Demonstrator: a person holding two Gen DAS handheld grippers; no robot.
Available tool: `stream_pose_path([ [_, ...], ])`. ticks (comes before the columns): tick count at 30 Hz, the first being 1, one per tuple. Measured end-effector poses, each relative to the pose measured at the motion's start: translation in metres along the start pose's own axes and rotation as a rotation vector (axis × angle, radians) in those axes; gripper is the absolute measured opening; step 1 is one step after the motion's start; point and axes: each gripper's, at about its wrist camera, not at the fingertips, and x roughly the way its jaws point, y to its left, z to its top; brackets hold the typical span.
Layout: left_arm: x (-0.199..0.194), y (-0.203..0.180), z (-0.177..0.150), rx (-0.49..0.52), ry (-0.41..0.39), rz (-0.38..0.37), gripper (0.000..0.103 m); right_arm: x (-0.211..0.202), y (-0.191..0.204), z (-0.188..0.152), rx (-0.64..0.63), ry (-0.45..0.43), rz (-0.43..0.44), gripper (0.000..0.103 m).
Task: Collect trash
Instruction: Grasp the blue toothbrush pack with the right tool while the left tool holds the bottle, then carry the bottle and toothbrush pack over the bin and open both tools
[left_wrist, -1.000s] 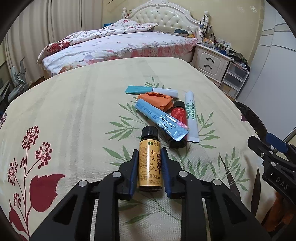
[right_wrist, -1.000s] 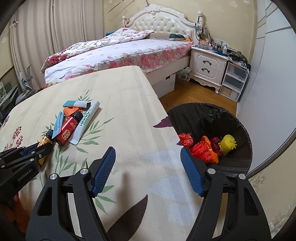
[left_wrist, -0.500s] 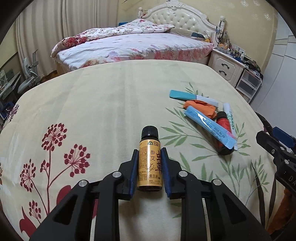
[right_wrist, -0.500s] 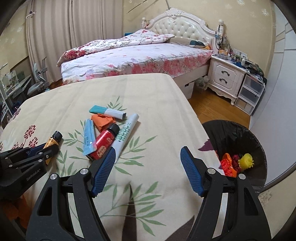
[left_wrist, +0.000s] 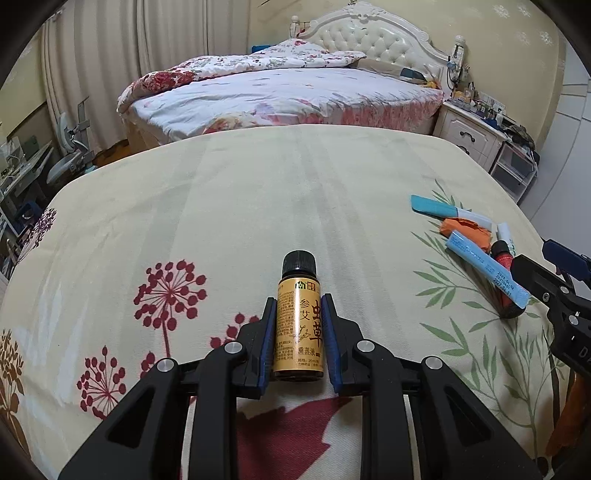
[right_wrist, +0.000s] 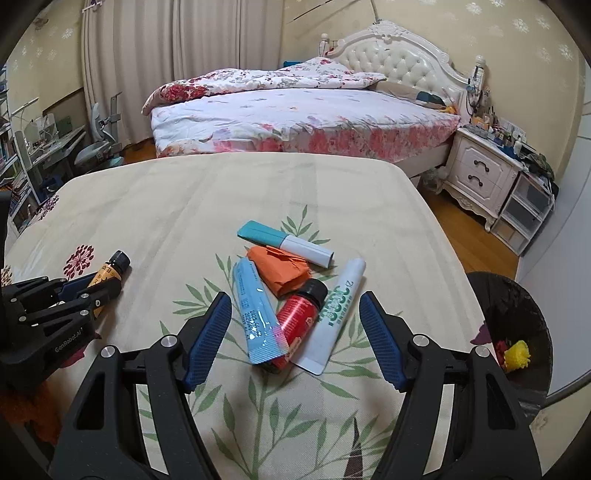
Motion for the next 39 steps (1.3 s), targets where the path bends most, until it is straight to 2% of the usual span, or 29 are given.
stream_pose_path([
  [3, 0.000, 0.010, 0.001, -0.010, -0.002, 0.000, 0.025, 0.005, 0.010, 0.003, -0.024, 0.008, 0.006, 0.067],
  [4, 0.000, 0.013, 0.001, -0.014, -0.002, -0.003, 0.025, 0.007, 0.013, 0.003, -0.032, 0.012, 0.008, 0.062],
  [7, 0.001, 0.020, 0.002, -0.025, -0.002, -0.012, 0.025, 0.015, 0.020, 0.003, -0.055, 0.031, 0.007, 0.061],
  [14, 0.002, 0.021, 0.003, -0.022, -0.006, -0.032, 0.025, 0.023, 0.023, 0.003, -0.067, 0.051, -0.004, 0.051],
  [24, 0.003, 0.029, 0.005, -0.048, -0.006, -0.054, 0.025, 0.035, 0.039, 0.000, -0.098, 0.095, 0.016, 0.048],
  [29, 0.003, 0.030, 0.006, -0.042, -0.009, -0.055, 0.025, 0.039, 0.039, -0.003, -0.081, 0.117, 0.032, 0.043],
  [35, 0.002, 0.030, 0.006, -0.043, -0.014, -0.054, 0.025, 0.037, 0.041, -0.004, -0.073, 0.121, 0.073, 0.021],
  [39, -0.001, 0.028, 0.005, -0.039, -0.024, -0.048, 0.025, 0.034, 0.043, -0.006, -0.076, 0.121, 0.074, 0.019],
])
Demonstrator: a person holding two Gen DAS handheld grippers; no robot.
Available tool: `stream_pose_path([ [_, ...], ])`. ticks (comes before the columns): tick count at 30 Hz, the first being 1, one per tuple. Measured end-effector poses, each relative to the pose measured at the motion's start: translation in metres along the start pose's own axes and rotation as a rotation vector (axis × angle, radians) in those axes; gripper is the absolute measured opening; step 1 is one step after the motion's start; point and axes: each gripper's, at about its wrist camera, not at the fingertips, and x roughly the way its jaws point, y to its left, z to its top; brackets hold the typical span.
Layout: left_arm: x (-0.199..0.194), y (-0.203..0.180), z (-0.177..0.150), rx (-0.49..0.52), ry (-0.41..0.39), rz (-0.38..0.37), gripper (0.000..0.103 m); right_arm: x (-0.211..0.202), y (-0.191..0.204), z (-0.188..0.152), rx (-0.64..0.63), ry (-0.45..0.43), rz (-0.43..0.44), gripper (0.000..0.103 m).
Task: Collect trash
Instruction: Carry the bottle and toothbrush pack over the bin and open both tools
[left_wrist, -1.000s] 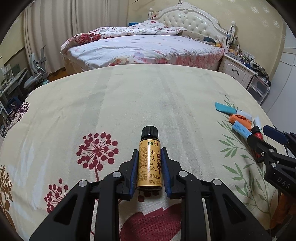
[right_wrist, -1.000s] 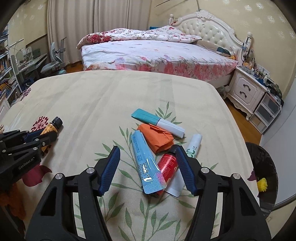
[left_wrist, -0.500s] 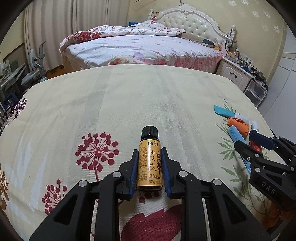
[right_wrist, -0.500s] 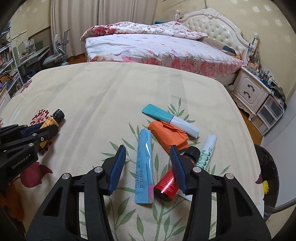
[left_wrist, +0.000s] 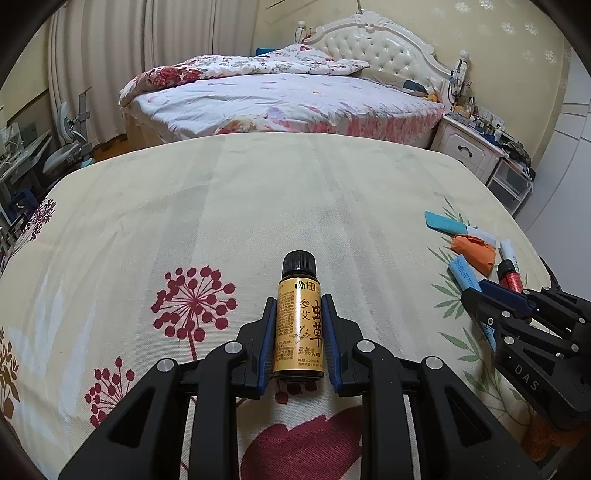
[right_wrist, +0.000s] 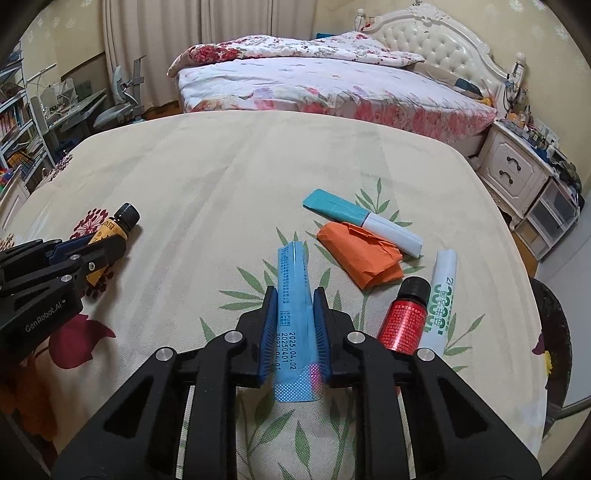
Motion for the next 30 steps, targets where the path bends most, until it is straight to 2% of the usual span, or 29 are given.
stream_pose_path([
  [14, -0.013, -0.020, -0.011, 0.011, -0.025, 0.025, 0.025, -0.029, -0.016, -0.016, 0.043, -0.050, 0.027, 0.019],
  [30, -0.027, -0.091, -0.015, 0.075, -0.059, -0.049, 0.025, -0.066, -0.069, -0.041, 0.127, -0.120, -0.023, 0.018],
])
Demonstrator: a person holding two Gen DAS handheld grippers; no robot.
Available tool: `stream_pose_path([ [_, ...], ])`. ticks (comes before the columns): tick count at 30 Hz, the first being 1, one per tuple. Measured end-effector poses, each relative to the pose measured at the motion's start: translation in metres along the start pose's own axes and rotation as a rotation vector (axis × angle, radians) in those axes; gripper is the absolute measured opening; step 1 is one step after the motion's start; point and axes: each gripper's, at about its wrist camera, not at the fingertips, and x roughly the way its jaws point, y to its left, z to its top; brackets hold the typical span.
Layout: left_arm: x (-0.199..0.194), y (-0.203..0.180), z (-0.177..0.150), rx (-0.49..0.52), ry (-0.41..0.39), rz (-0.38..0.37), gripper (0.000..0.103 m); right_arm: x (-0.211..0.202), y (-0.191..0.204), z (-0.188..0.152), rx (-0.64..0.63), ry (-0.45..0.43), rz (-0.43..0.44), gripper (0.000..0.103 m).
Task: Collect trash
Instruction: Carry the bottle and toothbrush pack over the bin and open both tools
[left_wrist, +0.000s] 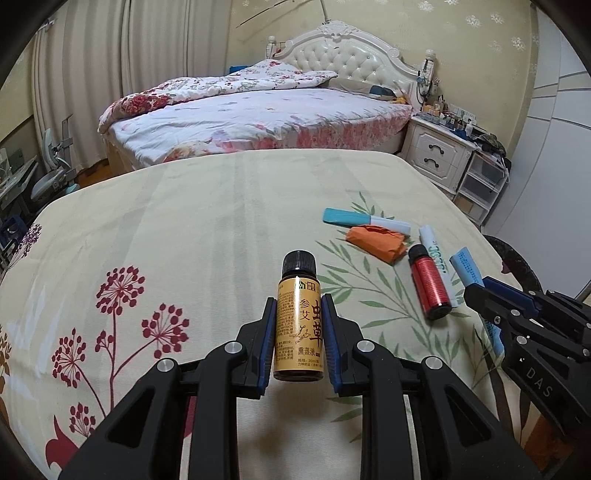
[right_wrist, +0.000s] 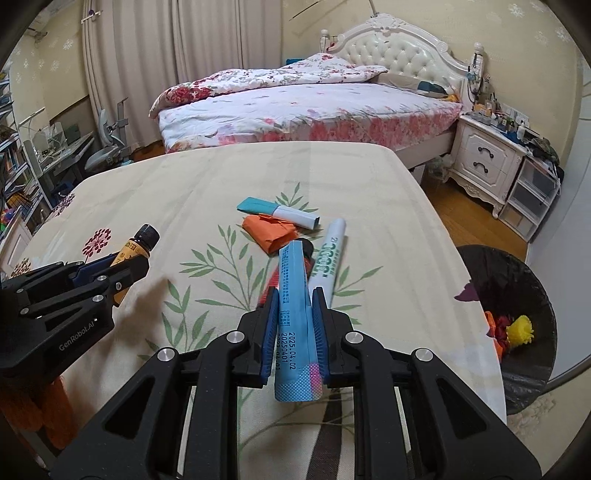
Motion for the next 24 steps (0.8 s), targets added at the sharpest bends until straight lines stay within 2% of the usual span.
stream_pose_path([
  [11, 0.000, -0.045, 0.013, 0.052, -0.030, -0.051, 0.025, -0.016, -0.046, -0.005, 0.074, -0.039, -0.064, 0.018],
  [24, 0.019, -0.129, 0.038, 0.158, -0.080, -0.170, 0.025, -0.039, -0.142, -0.001, 0.230, -0.117, -0.231, 0.018],
])
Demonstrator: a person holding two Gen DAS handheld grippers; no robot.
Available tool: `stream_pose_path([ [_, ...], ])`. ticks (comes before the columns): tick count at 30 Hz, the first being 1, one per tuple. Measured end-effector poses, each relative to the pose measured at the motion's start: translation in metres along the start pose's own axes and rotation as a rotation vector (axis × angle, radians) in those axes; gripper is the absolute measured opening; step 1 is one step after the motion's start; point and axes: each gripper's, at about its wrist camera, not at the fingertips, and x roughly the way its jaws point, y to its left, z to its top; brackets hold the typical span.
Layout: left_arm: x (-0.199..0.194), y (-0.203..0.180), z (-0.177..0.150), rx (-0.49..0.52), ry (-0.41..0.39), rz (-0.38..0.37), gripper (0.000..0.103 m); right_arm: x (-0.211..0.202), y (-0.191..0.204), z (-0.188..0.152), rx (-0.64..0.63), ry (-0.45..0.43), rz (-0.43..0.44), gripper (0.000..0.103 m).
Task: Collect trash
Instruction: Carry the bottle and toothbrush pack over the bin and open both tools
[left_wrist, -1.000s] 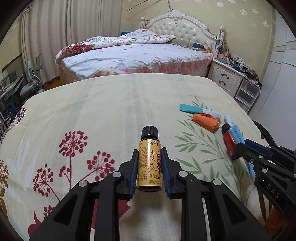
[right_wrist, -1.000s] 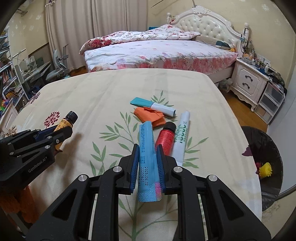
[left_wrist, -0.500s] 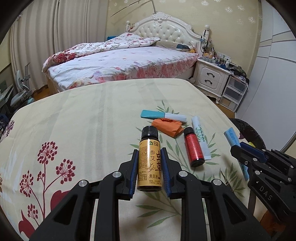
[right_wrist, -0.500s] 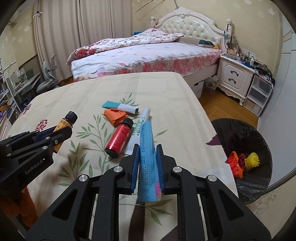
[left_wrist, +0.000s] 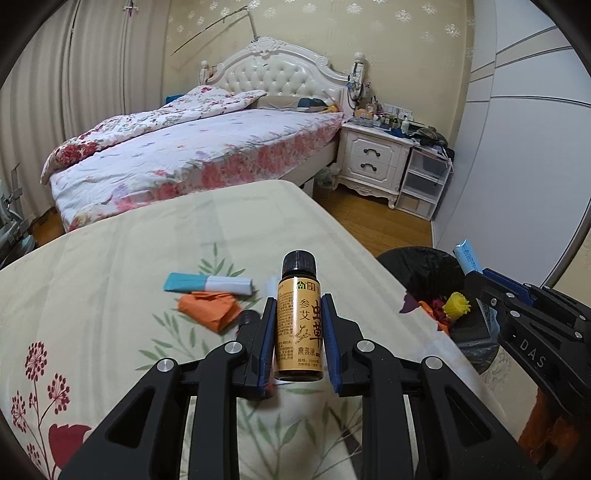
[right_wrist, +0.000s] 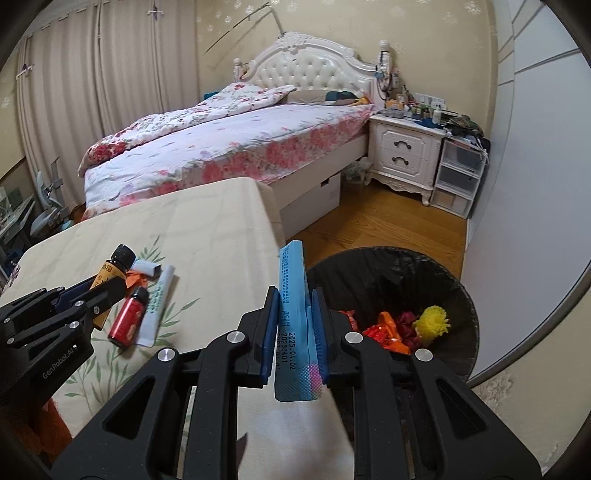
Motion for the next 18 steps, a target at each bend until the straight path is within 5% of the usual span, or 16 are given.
stream_pose_path([
  [18, 0.068, -0.087, 0.032, 0.128, 0.005, -0.091, 0.025, 0.036, -0.071, 0.009, 0.114, -0.019, -0.138, 0.018],
])
